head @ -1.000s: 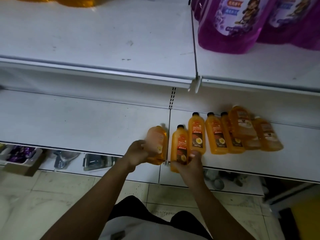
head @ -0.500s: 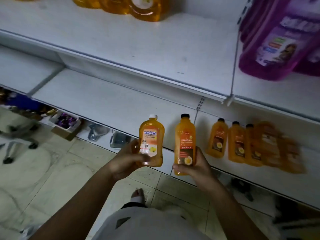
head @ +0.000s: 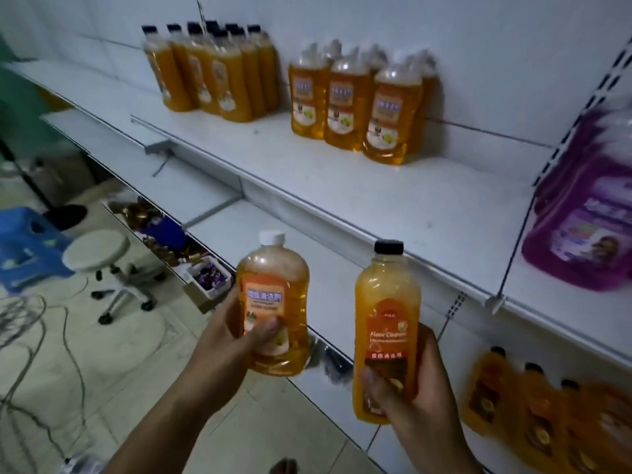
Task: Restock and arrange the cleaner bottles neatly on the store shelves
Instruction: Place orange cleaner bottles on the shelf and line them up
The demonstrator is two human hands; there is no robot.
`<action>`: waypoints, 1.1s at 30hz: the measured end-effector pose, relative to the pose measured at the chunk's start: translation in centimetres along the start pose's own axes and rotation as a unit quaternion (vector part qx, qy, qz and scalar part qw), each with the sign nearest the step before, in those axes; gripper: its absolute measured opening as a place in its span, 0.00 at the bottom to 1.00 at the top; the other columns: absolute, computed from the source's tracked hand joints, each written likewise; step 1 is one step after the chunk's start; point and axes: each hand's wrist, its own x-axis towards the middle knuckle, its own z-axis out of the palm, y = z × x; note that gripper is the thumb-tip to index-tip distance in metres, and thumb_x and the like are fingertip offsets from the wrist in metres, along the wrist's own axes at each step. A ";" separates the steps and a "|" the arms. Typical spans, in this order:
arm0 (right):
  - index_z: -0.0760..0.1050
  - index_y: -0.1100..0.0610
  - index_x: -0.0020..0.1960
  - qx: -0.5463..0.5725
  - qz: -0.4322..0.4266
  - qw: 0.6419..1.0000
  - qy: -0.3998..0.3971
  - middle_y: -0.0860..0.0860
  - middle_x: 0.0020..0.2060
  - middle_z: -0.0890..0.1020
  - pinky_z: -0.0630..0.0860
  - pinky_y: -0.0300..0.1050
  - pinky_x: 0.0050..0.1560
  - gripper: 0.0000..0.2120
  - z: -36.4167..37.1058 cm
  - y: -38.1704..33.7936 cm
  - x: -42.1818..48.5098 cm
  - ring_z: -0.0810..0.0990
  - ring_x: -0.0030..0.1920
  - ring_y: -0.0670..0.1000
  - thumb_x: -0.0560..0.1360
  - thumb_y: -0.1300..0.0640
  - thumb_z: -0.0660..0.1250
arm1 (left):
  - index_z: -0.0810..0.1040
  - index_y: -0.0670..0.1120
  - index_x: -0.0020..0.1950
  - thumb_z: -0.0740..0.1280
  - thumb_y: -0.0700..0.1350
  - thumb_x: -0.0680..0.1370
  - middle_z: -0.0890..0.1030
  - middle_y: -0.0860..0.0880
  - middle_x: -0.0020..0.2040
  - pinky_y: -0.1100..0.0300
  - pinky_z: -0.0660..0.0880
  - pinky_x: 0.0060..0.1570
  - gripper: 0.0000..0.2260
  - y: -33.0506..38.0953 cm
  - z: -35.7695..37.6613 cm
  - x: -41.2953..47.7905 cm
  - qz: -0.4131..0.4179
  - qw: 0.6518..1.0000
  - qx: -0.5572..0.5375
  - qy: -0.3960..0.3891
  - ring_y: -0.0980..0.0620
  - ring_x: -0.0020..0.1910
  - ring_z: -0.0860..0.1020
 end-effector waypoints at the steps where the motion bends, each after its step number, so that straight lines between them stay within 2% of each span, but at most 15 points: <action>1: 0.72 0.44 0.63 0.009 -0.019 1.000 0.001 0.44 0.46 0.86 0.81 0.37 0.41 0.34 -0.1 -1.5 0.1 0.87 0.45 0.46 0.60 0.50 0.81 | 0.75 0.49 0.70 0.85 0.67 0.55 0.85 0.42 0.59 0.45 0.82 0.56 0.49 1.4 0.0 0.1 0.022 1.000 -0.002 0.008 0.39 0.60 0.84; 4: 0.73 0.33 0.59 0.020 -0.057 0.998 -0.006 0.44 0.48 0.86 0.82 0.38 0.42 0.32 -0.1 -5.5 0.6 0.88 0.46 0.48 0.58 0.45 0.81 | 0.78 0.52 0.66 0.85 0.65 0.57 0.86 0.44 0.56 0.52 0.84 0.50 0.41 5.5 0.4 1.1 0.099 0.995 0.001 0.017 0.42 0.55 0.86; 7: 0.72 0.41 0.62 0.007 -0.112 0.994 0.012 0.41 0.48 0.85 0.81 0.33 0.43 0.30 0.1 -8.6 2.3 0.86 0.47 0.44 0.64 0.49 0.79 | 0.81 0.56 0.61 0.82 0.55 0.69 0.87 0.48 0.55 0.56 0.84 0.49 0.23 8.9 0.5 3.3 0.175 0.983 0.046 0.008 0.46 0.54 0.86; 9: 0.72 0.44 0.62 -0.013 -0.145 0.989 0.027 0.40 0.49 0.84 0.79 0.32 0.44 0.28 0.6 -10.3 4.4 0.85 0.49 0.43 0.65 0.49 0.78 | 0.79 0.54 0.63 0.79 0.49 0.74 0.87 0.51 0.55 0.60 0.83 0.51 0.19 10.5 0.2 5.6 0.208 0.975 0.078 0.010 0.50 0.56 0.86; 12: 0.73 0.46 0.63 -0.023 -0.172 0.984 0.051 0.41 0.52 0.84 0.79 0.32 0.47 0.27 1.7 -12.4 8.4 0.85 0.52 0.42 0.67 0.48 0.78 | 0.78 0.52 0.66 0.78 0.54 0.71 0.87 0.53 0.57 0.60 0.83 0.54 0.25 12.7 -0.7 9.6 0.245 0.964 0.107 -0.011 0.52 0.58 0.85; 15: 0.73 0.47 0.66 -0.033 -0.188 0.978 0.080 0.43 0.56 0.85 0.82 0.38 0.50 0.30 3.5 -13.9 12.5 0.85 0.56 0.44 0.67 0.46 0.79 | 0.77 0.53 0.68 0.81 0.58 0.69 0.86 0.55 0.58 0.60 0.83 0.54 0.30 14.5 -1.8 14.3 0.264 0.957 0.114 -0.021 0.54 0.59 0.85; 18: 0.73 0.46 0.66 -0.038 -0.197 0.973 0.115 0.43 0.58 0.85 0.84 0.45 0.54 0.31 5.7 -14.9 16.2 0.85 0.58 0.44 0.67 0.45 0.82 | 0.75 0.50 0.72 0.82 0.55 0.70 0.85 0.52 0.61 0.50 0.84 0.58 0.33 15.8 -3.3 19.4 0.276 0.954 0.111 -0.038 0.51 0.61 0.84; 20: 0.74 0.47 0.68 -0.046 -0.208 0.967 0.137 0.43 0.58 0.85 0.84 0.47 0.57 0.31 7.1 -15.3 18.5 0.85 0.58 0.44 0.68 0.47 0.82 | 0.73 0.49 0.74 0.80 0.51 0.71 0.84 0.50 0.63 0.48 0.83 0.59 0.33 16.8 -4.0 22.7 0.288 0.949 0.114 -0.055 0.50 0.62 0.84; 25: 0.74 0.46 0.69 -0.066 -0.213 0.959 0.173 0.45 0.62 0.84 0.81 0.58 0.63 0.29 10.0 -15.2 23.0 0.83 0.62 0.48 0.71 0.49 0.81 | 0.73 0.50 0.74 0.79 0.55 0.70 0.83 0.53 0.63 0.53 0.83 0.57 0.34 18.2 -4.9 29.5 0.324 0.929 0.159 -0.084 0.54 0.61 0.83; 28: 0.74 0.44 0.69 -0.081 -0.206 0.954 0.201 0.45 0.62 0.84 0.82 0.57 0.62 0.31 11.3 -14.9 24.5 0.83 0.62 0.48 0.70 0.45 0.81 | 0.73 0.51 0.74 0.78 0.60 0.71 0.82 0.53 0.66 0.51 0.82 0.61 0.35 17.4 -5.1 33.0 0.324 0.921 0.192 -0.100 0.53 0.64 0.81; 33: 0.73 0.44 0.71 -0.107 -0.197 0.946 0.233 0.43 0.62 0.83 0.81 0.52 0.63 0.33 12.4 -14.4 25.7 0.82 0.63 0.45 0.69 0.43 0.80 | 0.69 0.53 0.78 0.77 0.56 0.74 0.78 0.54 0.71 0.60 0.80 0.59 0.35 16.2 -4.7 36.6 0.305 0.924 0.196 -0.119 0.54 0.69 0.77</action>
